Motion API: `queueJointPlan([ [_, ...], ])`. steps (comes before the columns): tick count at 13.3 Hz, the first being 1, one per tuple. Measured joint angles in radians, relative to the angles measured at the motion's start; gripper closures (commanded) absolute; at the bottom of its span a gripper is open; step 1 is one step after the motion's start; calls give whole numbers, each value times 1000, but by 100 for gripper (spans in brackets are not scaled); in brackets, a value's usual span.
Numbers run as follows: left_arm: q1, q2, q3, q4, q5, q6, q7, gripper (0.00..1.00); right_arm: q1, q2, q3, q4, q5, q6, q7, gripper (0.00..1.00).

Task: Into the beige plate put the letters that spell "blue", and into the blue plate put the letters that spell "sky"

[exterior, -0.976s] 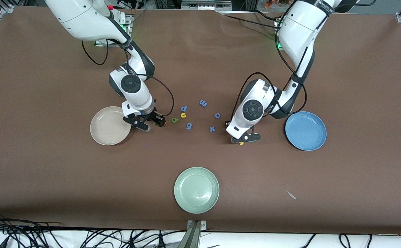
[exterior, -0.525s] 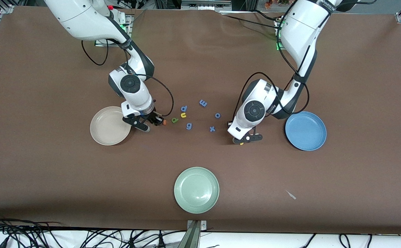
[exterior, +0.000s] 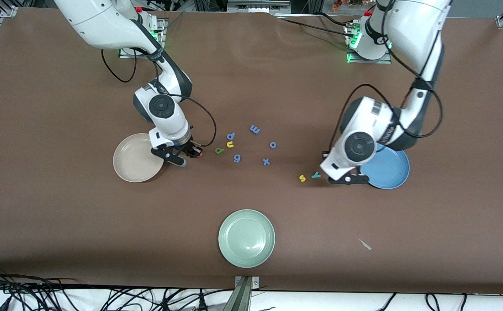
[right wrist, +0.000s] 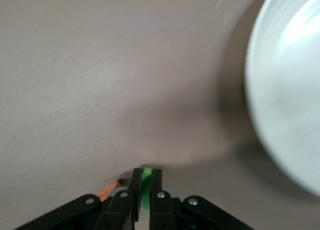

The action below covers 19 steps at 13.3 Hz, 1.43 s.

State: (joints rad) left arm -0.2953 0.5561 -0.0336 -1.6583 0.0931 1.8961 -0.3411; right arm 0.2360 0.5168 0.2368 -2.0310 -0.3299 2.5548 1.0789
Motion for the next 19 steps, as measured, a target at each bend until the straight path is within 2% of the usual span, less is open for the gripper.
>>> queueJointPlan([
  [1,38,0,0,-3,5,-10,66,93,-19,-27,-2,11,0,-52,-56,100],
  [3,110,1,3,-21,9,-14,179,93,-69,-86,-4,21,0,-143,-204,100],
  [5,179,2,4,-47,10,-1,290,92,-126,-121,-6,19,3,-182,-364,92],
  [6,207,3,4,-74,10,36,327,81,-148,-123,-10,14,3,-185,-417,73],
  [7,227,4,4,-119,10,103,353,36,-162,-121,-15,6,3,-184,-445,66],
  [8,236,7,4,-165,10,168,366,0,-166,-117,-17,-3,3,-183,-456,50],
  [11,236,9,-6,-201,10,204,368,0,-163,-115,-15,-14,8,-183,-455,41],
  [14,229,-20,-46,-134,10,104,368,0,-162,-114,-1,-13,65,-179,-409,39],
  [16,222,-43,-103,-80,10,53,368,0,-160,-105,51,-3,91,-176,-295,38],
  [19,201,-43,-186,-53,10,64,370,0,-141,-50,127,42,92,-144,-91,38],
])
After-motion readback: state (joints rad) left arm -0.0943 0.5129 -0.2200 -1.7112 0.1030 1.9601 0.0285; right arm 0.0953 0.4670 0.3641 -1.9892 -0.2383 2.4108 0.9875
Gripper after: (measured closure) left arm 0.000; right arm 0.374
